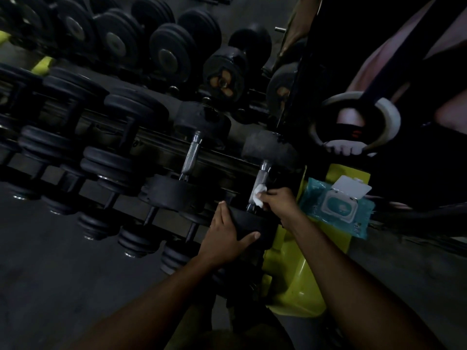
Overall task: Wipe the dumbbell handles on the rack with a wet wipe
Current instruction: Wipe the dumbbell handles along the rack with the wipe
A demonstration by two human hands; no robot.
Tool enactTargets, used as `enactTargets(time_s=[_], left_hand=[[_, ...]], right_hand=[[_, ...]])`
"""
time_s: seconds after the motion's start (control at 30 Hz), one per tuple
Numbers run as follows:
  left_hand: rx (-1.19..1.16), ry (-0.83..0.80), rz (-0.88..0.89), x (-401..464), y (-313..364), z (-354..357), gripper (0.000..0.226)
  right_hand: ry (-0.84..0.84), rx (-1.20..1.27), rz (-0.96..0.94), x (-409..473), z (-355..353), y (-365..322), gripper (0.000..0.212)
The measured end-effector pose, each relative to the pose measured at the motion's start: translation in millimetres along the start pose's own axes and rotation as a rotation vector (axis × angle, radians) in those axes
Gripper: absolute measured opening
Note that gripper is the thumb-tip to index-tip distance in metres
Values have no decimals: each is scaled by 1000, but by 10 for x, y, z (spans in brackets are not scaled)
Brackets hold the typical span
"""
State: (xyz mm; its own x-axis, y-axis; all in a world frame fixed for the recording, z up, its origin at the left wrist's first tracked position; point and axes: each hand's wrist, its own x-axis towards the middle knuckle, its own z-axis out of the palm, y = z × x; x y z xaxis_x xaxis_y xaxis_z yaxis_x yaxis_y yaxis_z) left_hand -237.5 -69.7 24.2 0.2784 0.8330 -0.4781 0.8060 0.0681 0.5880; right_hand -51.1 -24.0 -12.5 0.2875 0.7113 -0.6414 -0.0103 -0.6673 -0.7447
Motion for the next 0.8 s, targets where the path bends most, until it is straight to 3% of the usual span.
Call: enactTargets(time_s=[0.07,0.17,0.23,0.37,0.5,0.67,0.8], left_hand=[[5,4,3,-7,9,1,125],[9,2,0,-12,13,2,126],[19,0,0,-8,11,0,126],[18,-3,2,5,-10,10,126],[11,0,6,16,-26,24,127],[11,8,2,19,-44,40,128],[3,11,5,26,-53,43,128]], right_hand=[[22,4,-33,0,-27,-41,16],[290,-53,-147,34,13,-182,12],[362,-185,-249,-12,52,-243,16],[89,-650,-505,-210,93,-183,15],[-148,-823,-544,-226,0,-195,26],[57,-661,-472,-143,-80,-225,17],[-49,-648,-293,-175,-78,-104,7]])
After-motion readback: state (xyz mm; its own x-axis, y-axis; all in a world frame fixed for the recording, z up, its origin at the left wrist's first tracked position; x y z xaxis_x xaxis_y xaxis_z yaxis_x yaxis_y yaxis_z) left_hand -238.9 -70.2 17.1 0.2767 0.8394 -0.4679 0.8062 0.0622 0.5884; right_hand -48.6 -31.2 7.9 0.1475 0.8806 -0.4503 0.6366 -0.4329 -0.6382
